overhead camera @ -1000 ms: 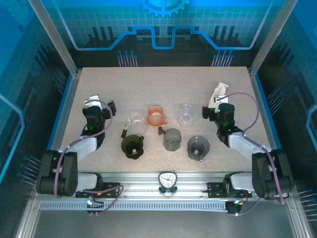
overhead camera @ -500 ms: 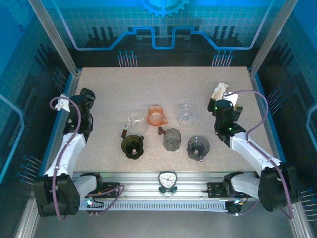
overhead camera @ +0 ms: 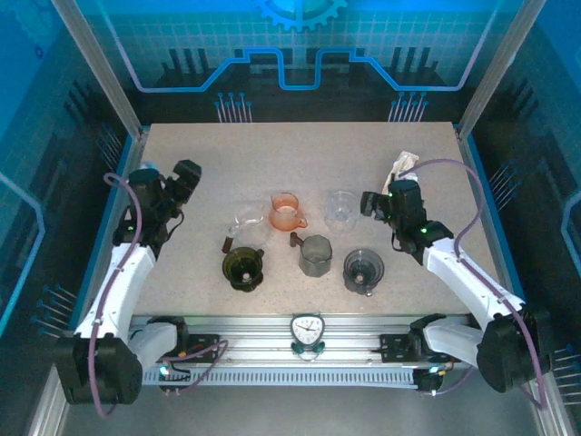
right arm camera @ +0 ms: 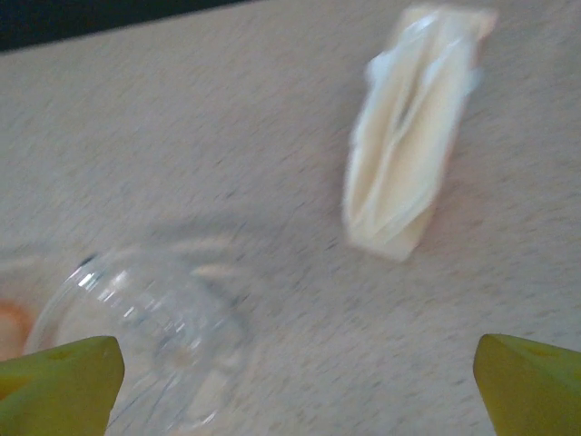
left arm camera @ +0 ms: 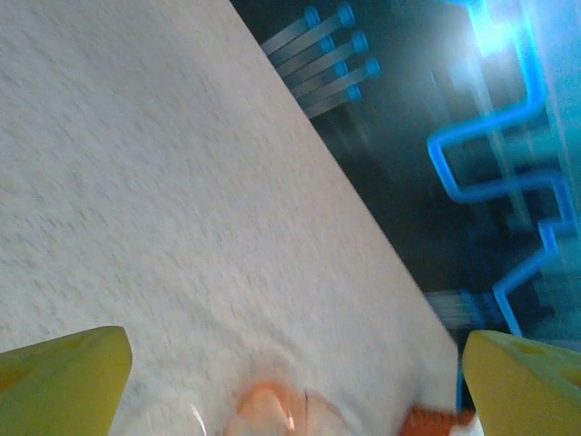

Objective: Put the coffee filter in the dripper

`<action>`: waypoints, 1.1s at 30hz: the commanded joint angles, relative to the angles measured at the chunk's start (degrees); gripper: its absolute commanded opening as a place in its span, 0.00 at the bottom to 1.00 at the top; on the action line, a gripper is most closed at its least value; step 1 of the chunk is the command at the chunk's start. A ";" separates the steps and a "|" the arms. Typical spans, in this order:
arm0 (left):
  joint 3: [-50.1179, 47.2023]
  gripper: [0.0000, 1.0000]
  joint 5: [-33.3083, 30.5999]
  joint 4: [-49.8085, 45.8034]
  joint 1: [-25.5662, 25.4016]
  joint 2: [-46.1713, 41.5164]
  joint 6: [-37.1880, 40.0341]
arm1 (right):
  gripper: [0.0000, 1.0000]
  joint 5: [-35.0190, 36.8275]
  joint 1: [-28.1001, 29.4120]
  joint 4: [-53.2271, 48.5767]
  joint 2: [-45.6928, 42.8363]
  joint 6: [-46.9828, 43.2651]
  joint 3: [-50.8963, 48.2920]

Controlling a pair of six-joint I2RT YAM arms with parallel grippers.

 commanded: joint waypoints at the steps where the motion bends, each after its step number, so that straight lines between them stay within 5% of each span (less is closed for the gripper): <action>1: -1.31 0.95 7.75 -8.59 -3.32 -2.95 4.09 | 1.00 -11.53 3.62 -5.84 2.14 -0.36 2.44; 11: -6.80 0.96 11.00 -15.06 -11.62 -12.39 7.48 | 1.00 -12.09 19.12 -7.82 8.64 1.57 4.45; 33: -9.54 0.94 15.08 -16.15 -13.22 -15.15 5.69 | 0.91 -6.55 32.33 -2.19 21.82 13.60 11.86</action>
